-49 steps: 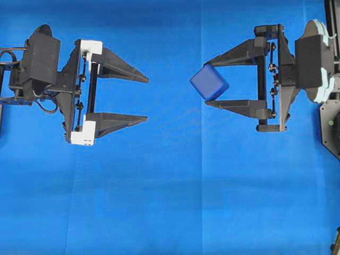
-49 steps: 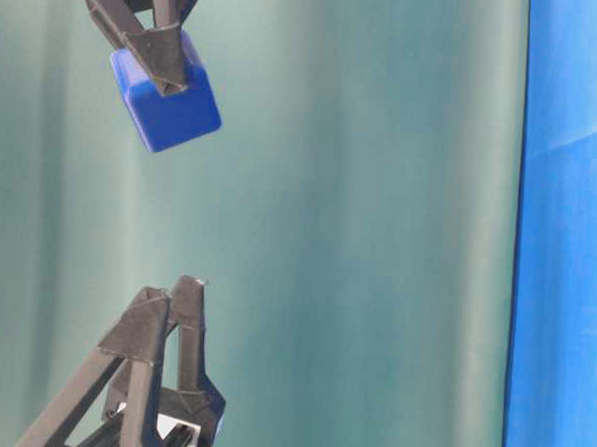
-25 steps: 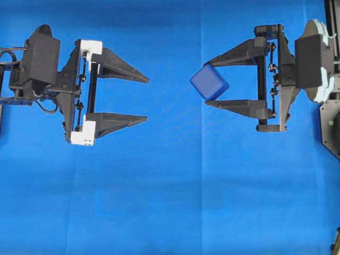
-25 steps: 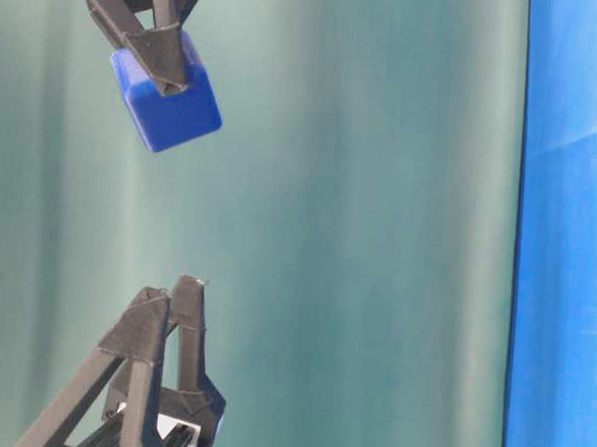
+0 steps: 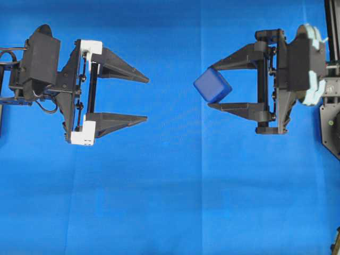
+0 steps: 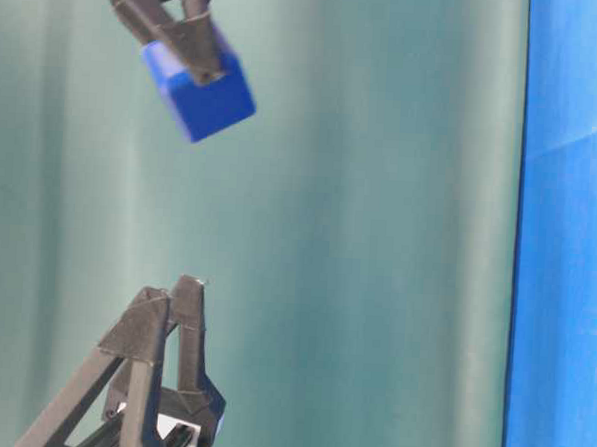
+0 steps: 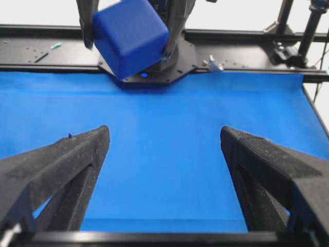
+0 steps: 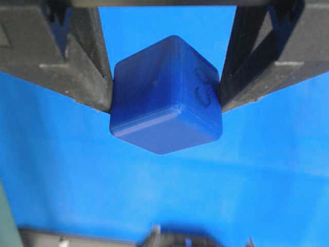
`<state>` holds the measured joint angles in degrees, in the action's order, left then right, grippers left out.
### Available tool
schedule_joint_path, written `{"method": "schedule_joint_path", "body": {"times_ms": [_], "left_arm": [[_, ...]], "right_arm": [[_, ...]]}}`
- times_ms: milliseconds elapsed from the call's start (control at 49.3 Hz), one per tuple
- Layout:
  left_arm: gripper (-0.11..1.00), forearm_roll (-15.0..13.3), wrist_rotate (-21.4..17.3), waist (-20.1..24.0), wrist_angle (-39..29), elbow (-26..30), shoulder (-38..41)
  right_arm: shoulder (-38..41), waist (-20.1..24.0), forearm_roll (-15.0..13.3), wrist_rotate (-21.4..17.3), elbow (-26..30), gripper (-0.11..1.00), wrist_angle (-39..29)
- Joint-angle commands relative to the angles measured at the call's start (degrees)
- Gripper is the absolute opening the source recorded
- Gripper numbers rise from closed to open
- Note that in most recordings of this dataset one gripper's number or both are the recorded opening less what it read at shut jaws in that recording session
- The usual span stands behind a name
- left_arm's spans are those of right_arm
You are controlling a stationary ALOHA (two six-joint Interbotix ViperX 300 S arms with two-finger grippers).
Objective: Handover the blue block to the right arm after grasping it with the left arm, then place it in the designated position.
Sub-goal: 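Carry the cube with the right gripper back toward the right side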
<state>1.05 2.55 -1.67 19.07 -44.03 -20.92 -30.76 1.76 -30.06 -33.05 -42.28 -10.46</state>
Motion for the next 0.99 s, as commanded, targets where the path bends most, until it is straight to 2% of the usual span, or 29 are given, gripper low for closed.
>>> {"method": "schedule_joint_path", "body": {"times_ms": [0, 243, 973], "left_arm": [[0.93, -0.09, 0.0, 0.0, 0.26, 0.88, -0.35], [0.93, 0.0, 0.0, 0.0, 0.35, 0.88, -0.35], [0.93, -0.09, 0.0, 0.09, 0.26, 0.88, -0.35]], "right_arm": [[-0.62, 1.05, 0.88, -0.18, 1.67, 0.55, -2.81], [-0.7, 2.72, 2.55, -0.62, 1.85, 0.55, -9.49], [-0.62, 2.9, 2.46, -0.53, 1.93, 0.55, -9.76]]}}
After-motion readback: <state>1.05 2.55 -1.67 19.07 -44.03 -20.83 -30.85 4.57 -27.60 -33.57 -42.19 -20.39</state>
